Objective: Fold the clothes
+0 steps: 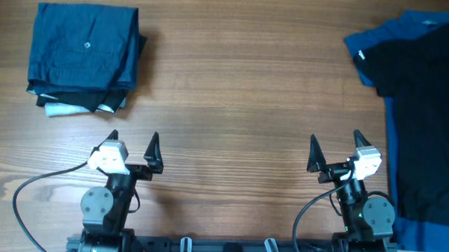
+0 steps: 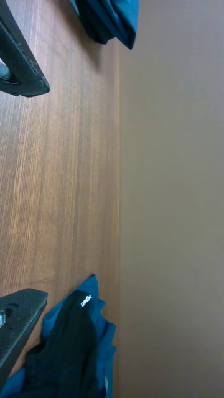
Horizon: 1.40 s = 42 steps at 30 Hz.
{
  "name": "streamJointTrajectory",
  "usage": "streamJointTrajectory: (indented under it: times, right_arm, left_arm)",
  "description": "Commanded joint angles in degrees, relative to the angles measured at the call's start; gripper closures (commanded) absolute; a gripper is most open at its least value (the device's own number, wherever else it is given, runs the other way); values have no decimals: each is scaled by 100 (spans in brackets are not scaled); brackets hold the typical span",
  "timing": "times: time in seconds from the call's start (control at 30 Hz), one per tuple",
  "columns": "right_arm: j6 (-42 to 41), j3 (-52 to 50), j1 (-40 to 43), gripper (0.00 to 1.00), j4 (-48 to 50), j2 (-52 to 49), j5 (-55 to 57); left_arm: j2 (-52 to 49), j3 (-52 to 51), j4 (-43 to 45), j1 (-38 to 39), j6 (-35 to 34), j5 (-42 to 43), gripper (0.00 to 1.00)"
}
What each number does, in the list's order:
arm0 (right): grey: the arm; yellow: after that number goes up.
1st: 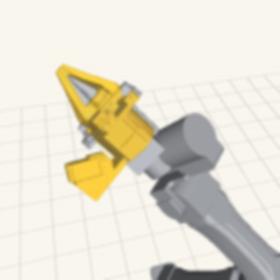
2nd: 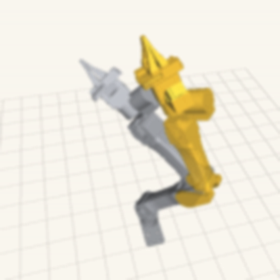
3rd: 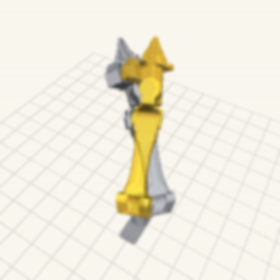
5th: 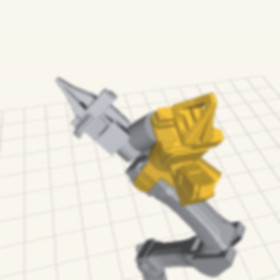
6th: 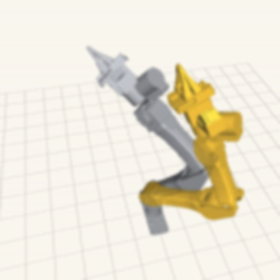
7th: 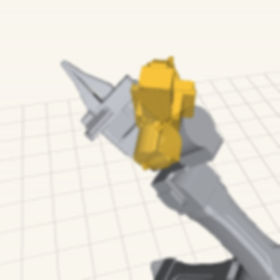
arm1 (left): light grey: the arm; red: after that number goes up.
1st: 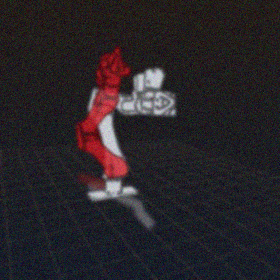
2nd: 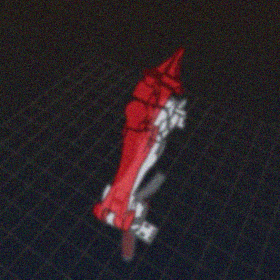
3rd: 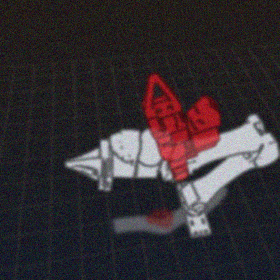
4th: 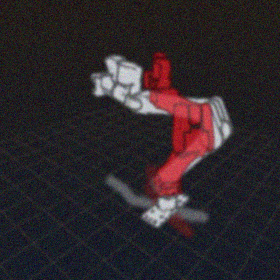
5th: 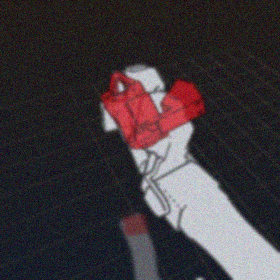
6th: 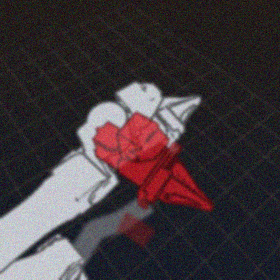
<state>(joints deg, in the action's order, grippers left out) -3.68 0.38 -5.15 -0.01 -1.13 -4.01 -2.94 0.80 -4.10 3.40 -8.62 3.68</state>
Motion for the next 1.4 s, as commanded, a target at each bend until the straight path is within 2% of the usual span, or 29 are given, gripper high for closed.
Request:
streamJointTrajectory:
  times: [0.0,0.07,0.17,0.43,0.6,0.83,0.97,1.2,1.37]
  right_arm:
    - [-57,-7,31,1,96,11,210]
    - [-101,-7,28,0,258,11,619]
    - [-81,-7,31,1,356,11,616]
    - [-133,-7,28,0,13,-17,138]
    - [-1947,61,28,0,-20,-17,282]
    - [-1875,1453,28,1,-807,-205,256]
    - [-1821,2527,28,0,-1298,-975,254]
    - [-1690,4575,28,0,-2741,-3141,76]
    - [-813,5860,28,0,-3705,-4607,111]
  left_arm:
    - [63,-46,-9,31,114,-76,1]
    - [63,-46,-7,31,114,-76,0]
    - [63,-46,-7,31,114,-76,0]
    - [63,-48,-9,31,114,-76,0]
    - [63,-46,-7,31,114,-76,0]
    - [63,-46,-9,31,114,-76,0]
    - [63,-46,-7,31,114,-76,0]
    - [63,-46,-7,31,114,-76,0]
    - [63,-46,-7,31,114,-76,0]
